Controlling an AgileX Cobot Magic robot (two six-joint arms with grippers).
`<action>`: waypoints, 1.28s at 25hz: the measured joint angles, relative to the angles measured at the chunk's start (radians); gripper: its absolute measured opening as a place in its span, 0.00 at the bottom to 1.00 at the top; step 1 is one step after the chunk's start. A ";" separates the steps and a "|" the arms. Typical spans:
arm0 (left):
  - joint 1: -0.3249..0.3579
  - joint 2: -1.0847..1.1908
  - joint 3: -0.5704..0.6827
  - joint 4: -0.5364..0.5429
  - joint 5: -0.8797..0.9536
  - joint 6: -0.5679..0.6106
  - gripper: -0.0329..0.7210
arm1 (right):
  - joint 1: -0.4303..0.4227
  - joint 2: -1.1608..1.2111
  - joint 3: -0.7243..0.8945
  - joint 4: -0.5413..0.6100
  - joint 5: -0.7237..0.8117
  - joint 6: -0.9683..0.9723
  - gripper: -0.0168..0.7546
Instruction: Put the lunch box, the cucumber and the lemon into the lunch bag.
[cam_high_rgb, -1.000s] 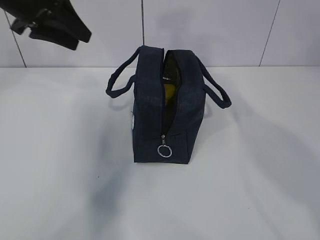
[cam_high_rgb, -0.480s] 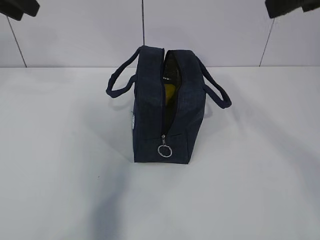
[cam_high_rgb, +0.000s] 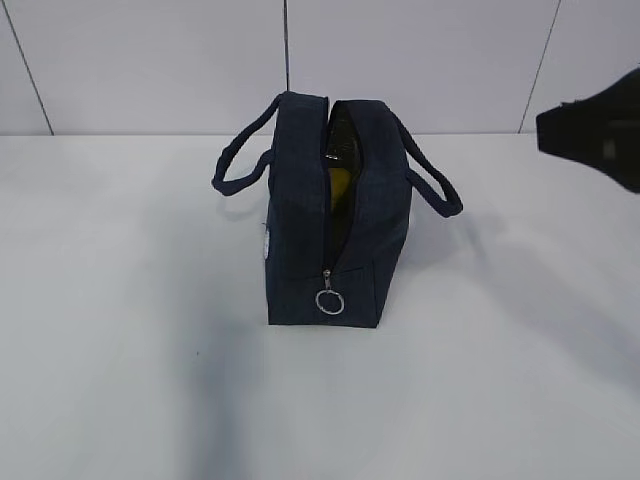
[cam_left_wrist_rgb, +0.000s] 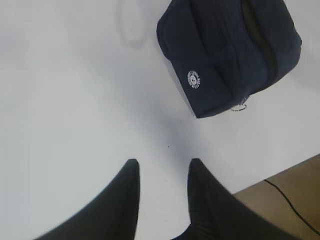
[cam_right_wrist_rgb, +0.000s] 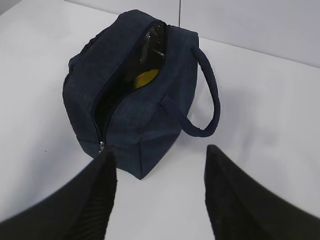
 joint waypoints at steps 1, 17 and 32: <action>0.000 -0.025 0.025 0.002 0.002 0.000 0.36 | 0.000 -0.002 0.030 -0.002 -0.033 0.000 0.59; 0.000 -0.199 0.265 0.070 0.011 0.000 0.35 | 0.000 -0.005 0.301 0.018 -0.411 -0.007 0.48; 0.000 -0.232 0.381 0.071 -0.036 0.029 0.39 | 0.000 0.241 0.492 -0.054 -0.961 0.025 0.48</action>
